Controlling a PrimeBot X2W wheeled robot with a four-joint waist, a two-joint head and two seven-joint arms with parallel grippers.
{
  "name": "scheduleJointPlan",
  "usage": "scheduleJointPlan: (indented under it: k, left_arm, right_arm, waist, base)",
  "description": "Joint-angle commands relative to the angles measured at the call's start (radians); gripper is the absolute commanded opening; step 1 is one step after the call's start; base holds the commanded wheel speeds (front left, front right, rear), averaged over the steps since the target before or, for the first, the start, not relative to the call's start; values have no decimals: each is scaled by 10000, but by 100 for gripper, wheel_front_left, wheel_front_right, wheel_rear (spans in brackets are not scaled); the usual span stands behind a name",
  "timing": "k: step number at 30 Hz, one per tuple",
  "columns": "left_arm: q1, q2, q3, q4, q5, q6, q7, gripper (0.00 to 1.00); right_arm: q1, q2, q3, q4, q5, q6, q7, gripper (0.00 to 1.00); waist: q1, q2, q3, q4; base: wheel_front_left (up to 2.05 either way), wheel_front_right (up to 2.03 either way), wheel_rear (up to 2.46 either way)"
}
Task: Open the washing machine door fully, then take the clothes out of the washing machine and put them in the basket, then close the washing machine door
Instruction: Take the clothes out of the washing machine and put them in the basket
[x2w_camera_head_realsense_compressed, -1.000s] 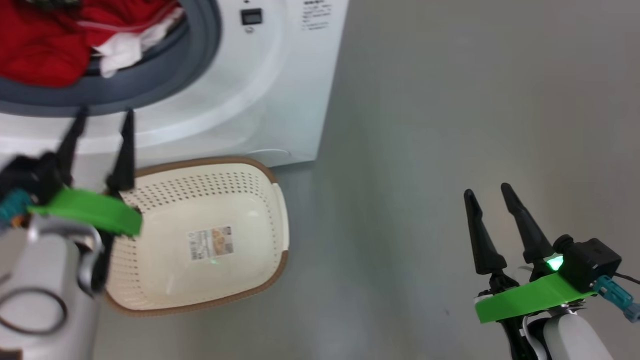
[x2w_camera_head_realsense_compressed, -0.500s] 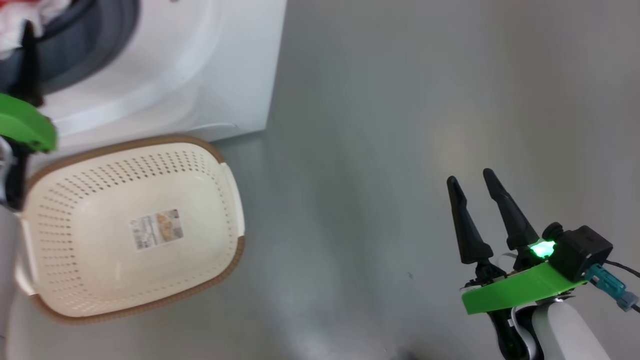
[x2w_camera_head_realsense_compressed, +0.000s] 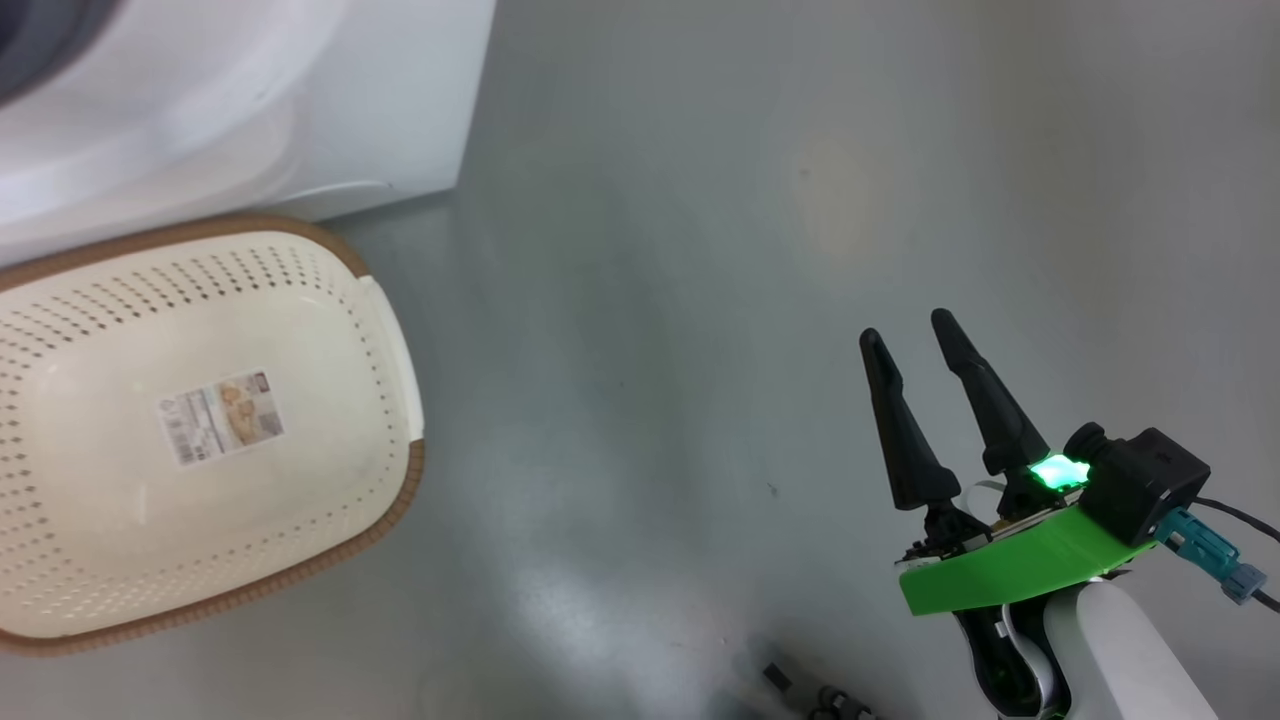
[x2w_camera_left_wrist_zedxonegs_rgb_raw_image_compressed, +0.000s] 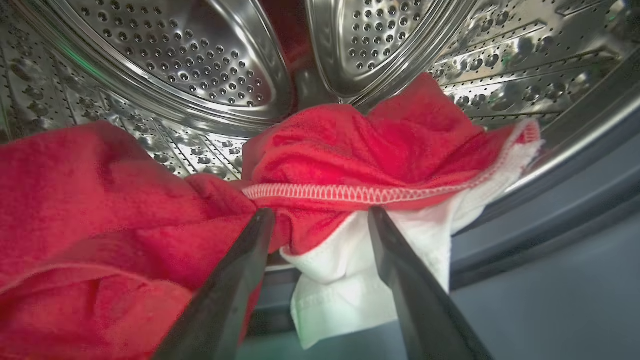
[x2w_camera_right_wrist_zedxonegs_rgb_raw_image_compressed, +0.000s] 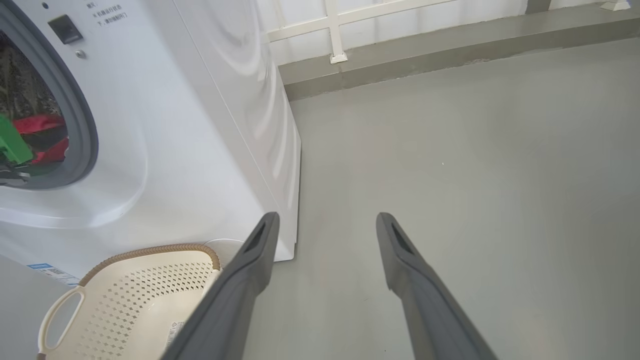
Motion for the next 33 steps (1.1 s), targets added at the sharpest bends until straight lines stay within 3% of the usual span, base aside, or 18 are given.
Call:
scheduleJointPlan:
  k: [1,10,13,14,15,28,33]
  left_arm:
    - [-238,535,23,-28,97,74,-2,100]
    - [-722,574,-263,423,59,-63,463,100]
    - [-791,543,-401,477,47,-108,569,29]
    - [-806,532,-438,493,34,-118,602,20]
    - [-818,527,-476,506,23,-127,615,0]
    - [-535,231,-564,377,-294,-161,-52,0]
    - [197,82,-135,-695,-553,-97,-123,0]
  right_arm:
    - [-116,-89,216,-268,62,73,-65,100]
    - [-135,-89,323,-363,141,73,-65,100]
    - [-145,-89,313,-367,145,73,-65,100]
    - [-158,-89,311,-366,149,73,-65,100]
    - [-174,-89,307,-365,152,73,-65,100]
    - [-237,-89,79,-266,-20,73,-65,100]
    - [-175,-89,-78,-184,-232,73,-65,100]
  waist:
    - [0,0,244,-200]
    - [0,0,390,-307]
    - [0,0,400,-283]
    - [0,0,403,-275]
    - [0,0,406,-267]
    - [0,0,20,153]
    - [0,0,-370,513]
  base:
    - [0,0,0]
    - [0,0,0]
    - [0,0,0]
    - [0,0,0]
    - [0,0,0]
    - [0,0,0]
    - [0,0,0]
